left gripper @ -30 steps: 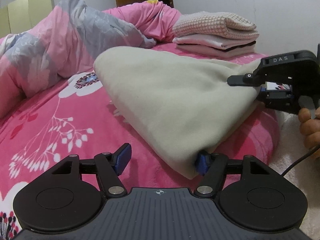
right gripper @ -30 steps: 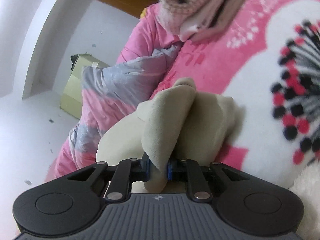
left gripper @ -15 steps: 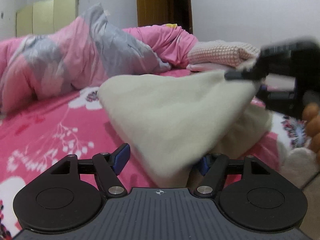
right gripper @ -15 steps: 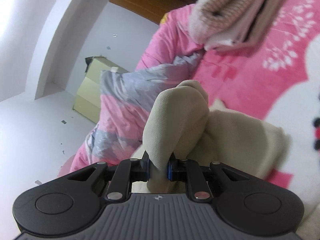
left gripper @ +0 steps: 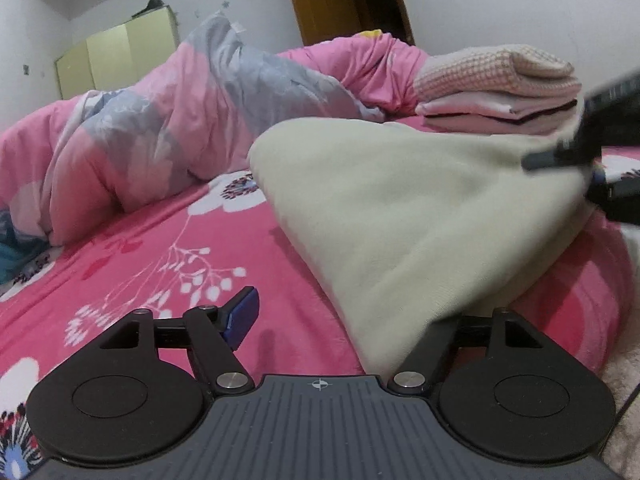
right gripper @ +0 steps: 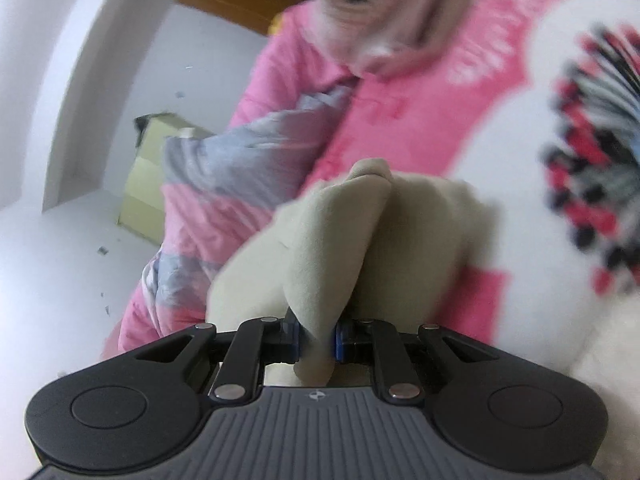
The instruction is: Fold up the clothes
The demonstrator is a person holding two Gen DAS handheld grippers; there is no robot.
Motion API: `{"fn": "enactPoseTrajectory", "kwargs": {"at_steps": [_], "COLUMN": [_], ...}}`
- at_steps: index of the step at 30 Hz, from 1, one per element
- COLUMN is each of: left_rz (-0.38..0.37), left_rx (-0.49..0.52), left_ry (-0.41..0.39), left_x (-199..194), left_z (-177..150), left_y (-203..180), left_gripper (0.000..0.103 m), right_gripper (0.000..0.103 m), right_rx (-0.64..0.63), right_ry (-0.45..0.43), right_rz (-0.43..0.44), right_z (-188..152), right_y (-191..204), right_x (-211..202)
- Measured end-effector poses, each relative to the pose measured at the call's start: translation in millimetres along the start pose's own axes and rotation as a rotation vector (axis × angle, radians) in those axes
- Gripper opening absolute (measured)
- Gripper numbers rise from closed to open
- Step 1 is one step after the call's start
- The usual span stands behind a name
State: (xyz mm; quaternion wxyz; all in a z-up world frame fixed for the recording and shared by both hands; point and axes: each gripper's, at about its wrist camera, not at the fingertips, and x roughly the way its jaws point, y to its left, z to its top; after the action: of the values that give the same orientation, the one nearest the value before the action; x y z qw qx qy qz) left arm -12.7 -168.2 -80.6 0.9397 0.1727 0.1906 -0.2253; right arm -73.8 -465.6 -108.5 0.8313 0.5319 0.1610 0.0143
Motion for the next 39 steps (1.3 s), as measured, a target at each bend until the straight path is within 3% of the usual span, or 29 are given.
{"fn": "enactPoseTrajectory", "kwargs": {"at_steps": [4, 7, 11, 16, 19, 21, 26, 30, 33, 36, 39], "left_rz": [-0.038, -0.104, -0.205, -0.381, -0.397, -0.405, -0.367, -0.294, -0.319, -0.331, -0.345], "left_rx": [-0.025, -0.090, -0.093, -0.267, -0.401, -0.426, -0.306, -0.182, -0.171, -0.173, -0.171], "left_ry": [0.020, 0.041, 0.077, 0.075, 0.017, -0.028, -0.052, 0.007, 0.051, 0.060, 0.069], "left_x": [1.9, 0.5, -13.0, -41.6, -51.6, -49.1, -20.5, 7.0, 15.9, 17.4, 19.7], "left_z": [2.7, 2.5, 5.2, 0.9, 9.4, 23.0, 52.3, 59.8, 50.3, 45.4, 46.2], "left_y": [6.9, 18.9, 30.3, 68.7, 92.0, 94.6, 65.9, 36.0, 28.1, 24.7, 24.3], "left_gripper": [0.077, 0.077, 0.077, 0.081, 0.083, 0.086, 0.087, 0.087, 0.087, 0.094, 0.098], "right_gripper": [0.016, 0.016, 0.017, 0.017, 0.019, 0.022, 0.022, 0.022, 0.022, 0.021, 0.020], "right_rx": [-0.042, -0.018, 0.024, 0.041, 0.069, 0.073, 0.066, -0.059, -0.194, -0.372, -0.570], "right_ry": [-0.004, 0.041, 0.056, 0.064, 0.075, 0.073, 0.058, -0.046, -0.160, -0.196, -0.119], "right_rz": [0.029, 0.005, 0.036, 0.058, 0.086, 0.095, 0.076, -0.050, -0.151, -0.092, -0.051], "right_z": [3.1, 3.3, 3.1, 3.1, 4.4, 5.2, 9.6, 20.6, 31.1, 39.3, 32.2], "right_y": [10.5, -3.9, -15.2, -20.1, -25.6, -26.1, -25.6, -14.7, 3.1, 37.1, 68.5], "right_x": [-5.3, 6.0, 5.4, 5.3, 2.3, -1.8, -26.9, -74.9, -103.8, -98.8, -63.1]}}
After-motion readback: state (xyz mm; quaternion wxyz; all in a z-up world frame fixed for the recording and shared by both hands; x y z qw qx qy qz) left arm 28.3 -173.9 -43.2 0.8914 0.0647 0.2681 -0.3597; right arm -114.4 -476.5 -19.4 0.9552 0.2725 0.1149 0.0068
